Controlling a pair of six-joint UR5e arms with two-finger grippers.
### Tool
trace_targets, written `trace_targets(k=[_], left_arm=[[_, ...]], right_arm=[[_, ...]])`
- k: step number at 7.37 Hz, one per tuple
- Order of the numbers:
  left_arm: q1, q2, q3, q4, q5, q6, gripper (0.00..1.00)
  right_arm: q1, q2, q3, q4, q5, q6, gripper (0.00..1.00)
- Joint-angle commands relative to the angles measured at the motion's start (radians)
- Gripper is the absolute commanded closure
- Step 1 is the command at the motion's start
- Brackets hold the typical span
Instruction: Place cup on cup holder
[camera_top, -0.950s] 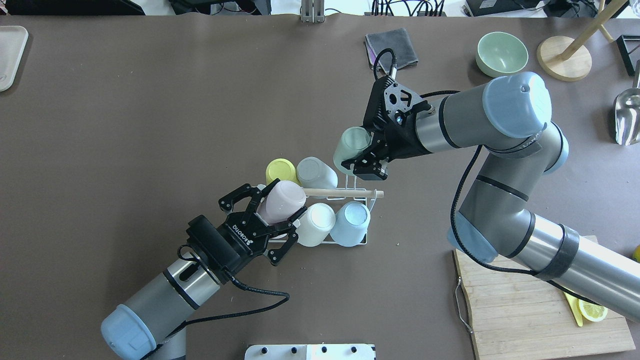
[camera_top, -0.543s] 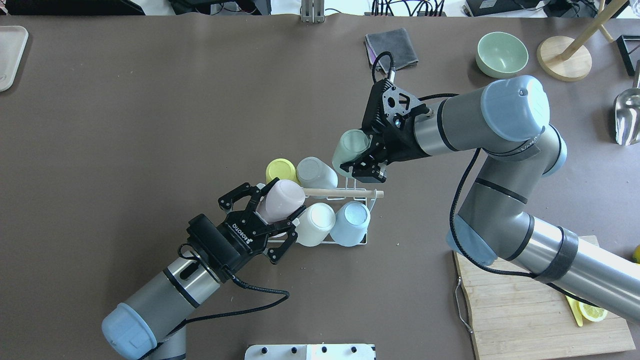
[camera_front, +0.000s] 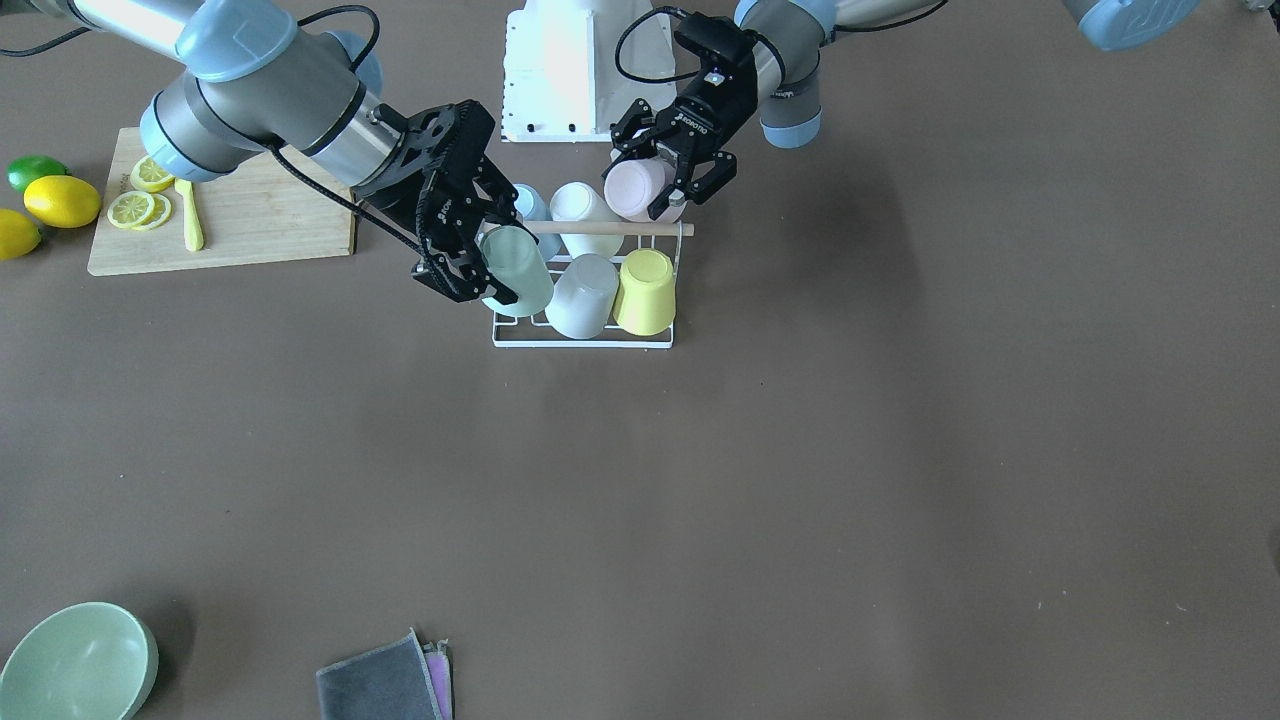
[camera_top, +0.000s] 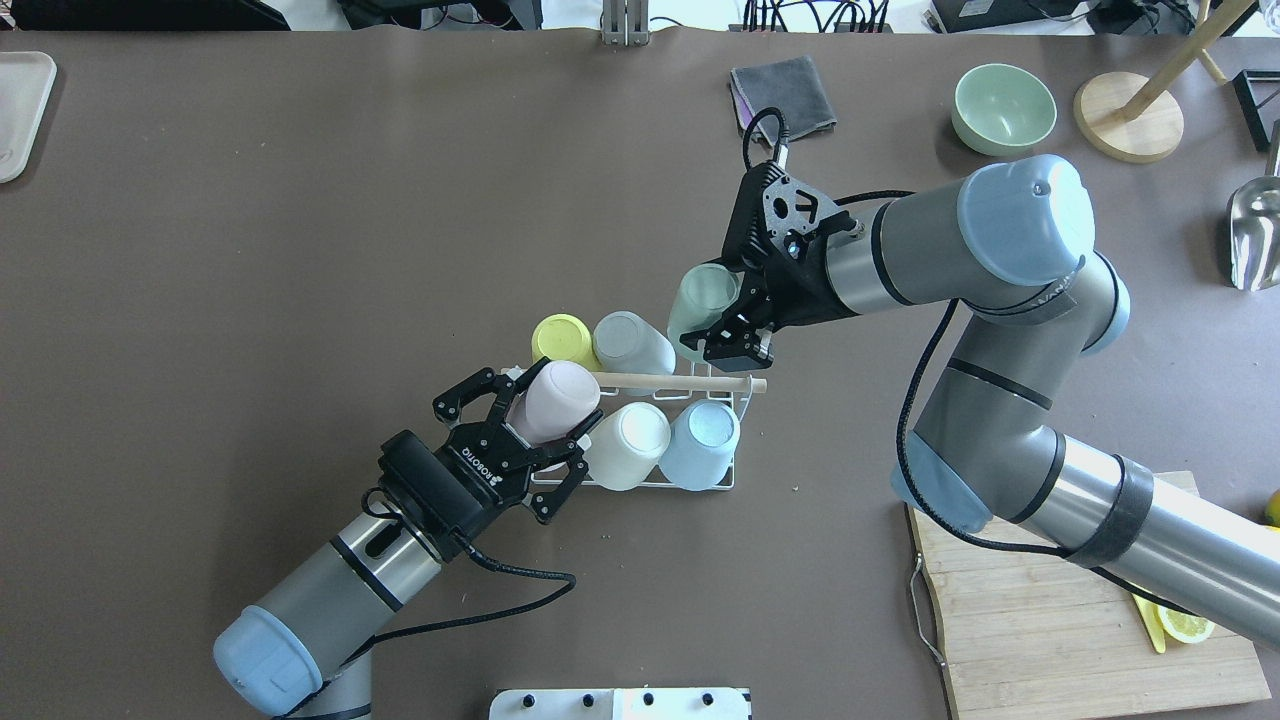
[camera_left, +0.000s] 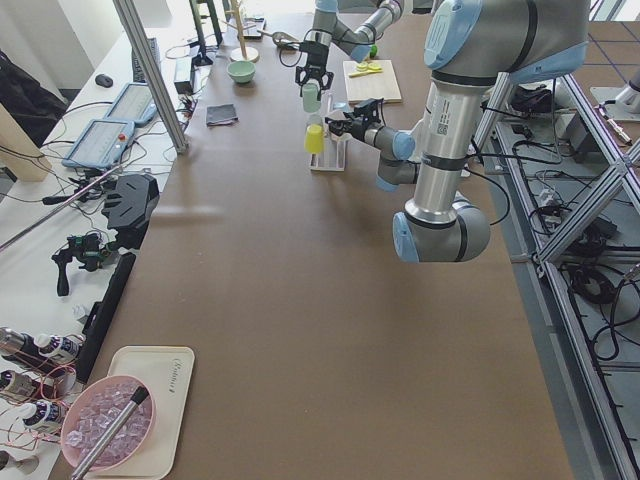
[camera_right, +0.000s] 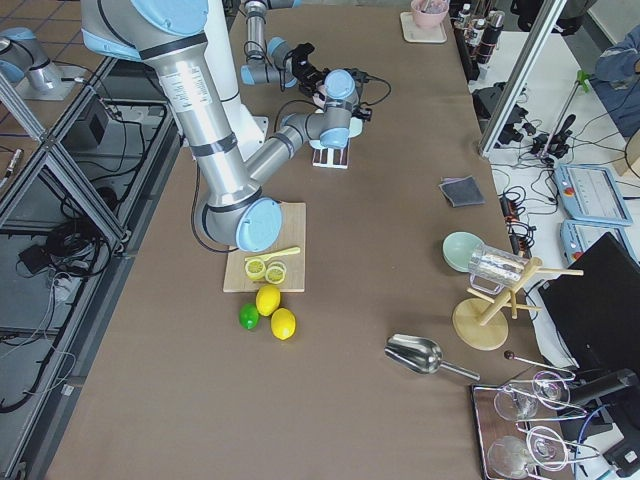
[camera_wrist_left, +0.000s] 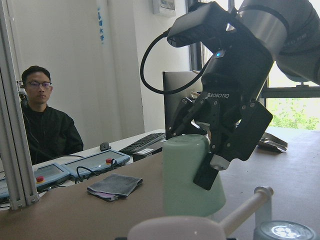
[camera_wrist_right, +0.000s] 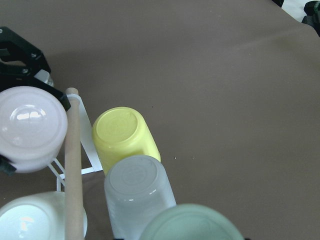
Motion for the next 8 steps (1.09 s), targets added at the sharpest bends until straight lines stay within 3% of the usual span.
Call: trace_targets(k=[1, 5, 6, 8], left_arm=[[-0.002, 0.001, -0.004, -0.012, 0.002, 0.001, 0.01], [-0.069, 0.004, -0.073, 0.025, -0.015, 0.004, 0.01], [-0.102, 0.003, -0.102, 0.087, -0.074, -0.003, 0.01], [-0.188, 0.007, -0.170, 0.355, -0.223, -0.093, 0.01]], right_arm=[[-0.002, 0.001, 0.004, -0.004, 0.000, 0.008, 0.00], [-0.002, 0.001, 0.004, -0.002, 0.000, 0.008, 0.00], [-0.002, -0.001, 0.004, -0.002, 0.000, 0.008, 0.00], [-0.002, 0.001, 0.004, -0.007, 0.002, 0.008, 0.00]])
